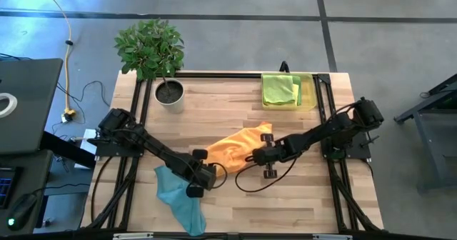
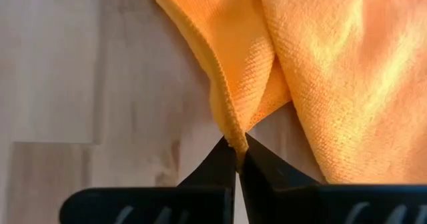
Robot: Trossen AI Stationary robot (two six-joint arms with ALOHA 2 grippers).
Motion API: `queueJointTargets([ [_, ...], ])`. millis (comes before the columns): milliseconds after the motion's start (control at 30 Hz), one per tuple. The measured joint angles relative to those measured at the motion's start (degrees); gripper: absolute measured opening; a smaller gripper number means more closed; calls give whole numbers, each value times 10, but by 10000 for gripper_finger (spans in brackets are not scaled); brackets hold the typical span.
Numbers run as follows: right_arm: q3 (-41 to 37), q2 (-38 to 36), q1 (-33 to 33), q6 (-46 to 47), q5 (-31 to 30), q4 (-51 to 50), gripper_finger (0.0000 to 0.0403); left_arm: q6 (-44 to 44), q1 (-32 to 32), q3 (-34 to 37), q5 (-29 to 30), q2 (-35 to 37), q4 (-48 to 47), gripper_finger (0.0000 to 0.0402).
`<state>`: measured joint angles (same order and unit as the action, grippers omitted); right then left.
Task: Fold microfiber towels
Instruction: Fold the orange microfiber towel
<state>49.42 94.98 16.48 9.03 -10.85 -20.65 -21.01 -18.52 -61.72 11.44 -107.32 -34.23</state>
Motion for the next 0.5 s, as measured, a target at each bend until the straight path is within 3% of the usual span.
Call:
queueJointTargets([
  [67, 16, 0, 4, -3, 0, -17, 0, 5, -2, -8, 6, -1, -7, 10],
  [233, 76, 0, 13, -5, -4, -113, 0, 31, -6, -50, 34, 3, -87, 11],
  [500, 191, 0, 27, -3, -84, -326, 0, -11, -5, -156, 186, 32, -325, 6],
])
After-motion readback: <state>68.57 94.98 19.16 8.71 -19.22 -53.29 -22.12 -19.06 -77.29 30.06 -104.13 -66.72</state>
